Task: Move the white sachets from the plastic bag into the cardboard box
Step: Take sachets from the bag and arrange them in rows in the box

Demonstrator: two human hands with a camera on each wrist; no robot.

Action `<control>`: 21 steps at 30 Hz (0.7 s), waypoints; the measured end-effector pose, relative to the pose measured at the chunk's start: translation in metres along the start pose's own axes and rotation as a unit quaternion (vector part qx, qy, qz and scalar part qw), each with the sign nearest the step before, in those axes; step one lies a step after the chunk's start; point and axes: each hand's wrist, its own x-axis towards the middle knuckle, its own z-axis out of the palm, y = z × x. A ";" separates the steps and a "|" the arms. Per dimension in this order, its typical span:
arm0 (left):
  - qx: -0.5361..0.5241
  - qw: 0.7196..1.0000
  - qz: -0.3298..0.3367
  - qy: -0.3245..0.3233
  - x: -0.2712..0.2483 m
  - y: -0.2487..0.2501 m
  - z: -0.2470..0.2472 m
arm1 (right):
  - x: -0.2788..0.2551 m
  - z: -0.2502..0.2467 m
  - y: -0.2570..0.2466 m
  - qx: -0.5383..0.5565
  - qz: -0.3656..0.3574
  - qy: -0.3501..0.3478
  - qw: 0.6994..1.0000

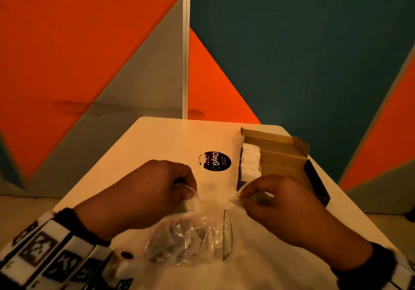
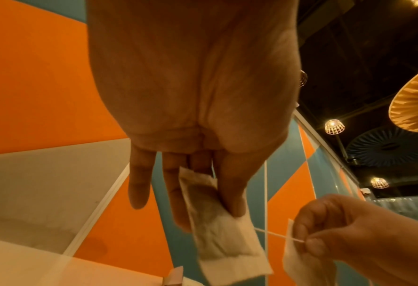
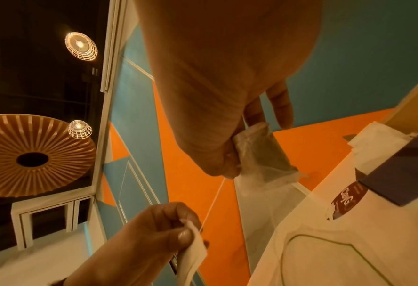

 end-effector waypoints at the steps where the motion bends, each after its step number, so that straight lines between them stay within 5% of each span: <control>1: -0.005 1.000 -0.004 -0.015 -0.001 -0.006 -0.002 | 0.001 -0.002 0.000 -0.008 -0.002 0.005 1.000; 7: 0.016 0.994 0.004 -0.110 -0.003 -0.025 -0.004 | 0.007 -0.011 -0.003 -0.052 -0.009 0.012 0.999; 12: -0.150 0.987 0.013 -0.058 0.000 -0.023 0.001 | 0.022 -0.011 -0.003 0.035 0.003 0.060 0.998; 17: -0.412 0.908 0.036 0.067 0.005 -0.007 0.008 | 0.030 -0.005 -0.005 0.120 0.022 0.080 0.989; 21: -0.541 0.834 0.067 0.092 0.014 0.004 0.015 | 0.032 -0.001 -0.006 0.121 0.009 0.080 0.989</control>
